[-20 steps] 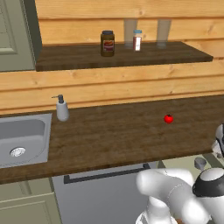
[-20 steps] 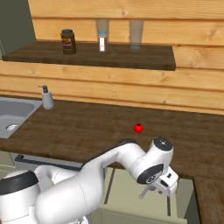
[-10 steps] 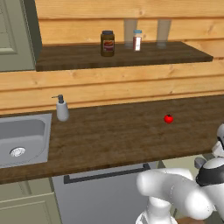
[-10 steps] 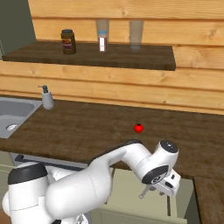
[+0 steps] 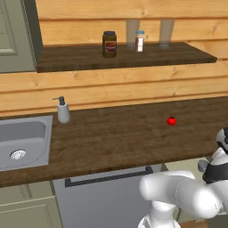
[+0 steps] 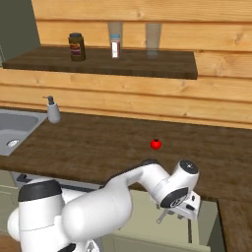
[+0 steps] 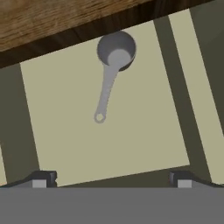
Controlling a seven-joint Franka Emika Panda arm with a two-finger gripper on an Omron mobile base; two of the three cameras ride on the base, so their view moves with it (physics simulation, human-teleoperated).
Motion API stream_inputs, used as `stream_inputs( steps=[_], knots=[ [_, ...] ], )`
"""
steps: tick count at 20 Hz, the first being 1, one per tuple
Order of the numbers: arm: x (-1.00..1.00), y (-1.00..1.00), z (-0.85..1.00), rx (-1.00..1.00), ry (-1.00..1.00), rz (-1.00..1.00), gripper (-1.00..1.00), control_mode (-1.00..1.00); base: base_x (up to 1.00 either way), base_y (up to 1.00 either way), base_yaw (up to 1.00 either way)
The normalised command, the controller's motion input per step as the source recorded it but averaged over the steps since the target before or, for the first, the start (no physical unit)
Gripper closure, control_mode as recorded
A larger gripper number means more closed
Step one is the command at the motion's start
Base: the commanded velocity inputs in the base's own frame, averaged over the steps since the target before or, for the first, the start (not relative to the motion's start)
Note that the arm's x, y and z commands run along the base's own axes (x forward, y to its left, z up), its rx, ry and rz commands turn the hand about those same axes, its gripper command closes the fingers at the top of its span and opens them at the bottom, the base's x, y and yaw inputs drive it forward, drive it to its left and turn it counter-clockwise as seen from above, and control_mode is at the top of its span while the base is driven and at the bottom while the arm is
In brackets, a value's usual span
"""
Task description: Pick the measuring cup from the drawer and place it on the counter.
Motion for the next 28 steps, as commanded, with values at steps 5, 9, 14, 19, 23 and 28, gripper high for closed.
stream_inputs(
  steps=[5, 9, 14, 19, 23, 28],
  knots=[
    [0.21, 0.01, -0.27, 0.02, 0.0, 0.01, -1.0, -1.0, 0.0, 0.0, 0.0],
    [0.13, 0.0, -0.39, 0.04, -0.06, 0.0, -1.0, -1.0, 0.0, 0.0, 0.0],
    [0.09, 0.0, -0.24, 0.03, -0.02, 0.0, -1.0, -1.0, 0.0, 0.0, 0.0],
    [0.0, 0.0, -0.13, 0.01, -0.05, 0.0, -1.0, -1.0, 0.0, 0.0, 0.0],
    [0.1, 0.0, -0.14, 0.01, -0.05, 0.0, -1.0, -1.0, 0.0, 0.0, 0.0],
    [0.11, 0.0, -0.14, 0.01, -0.05, 0.0, -1.0, -1.0, 0.0, 0.0, 0.0]
  ],
)
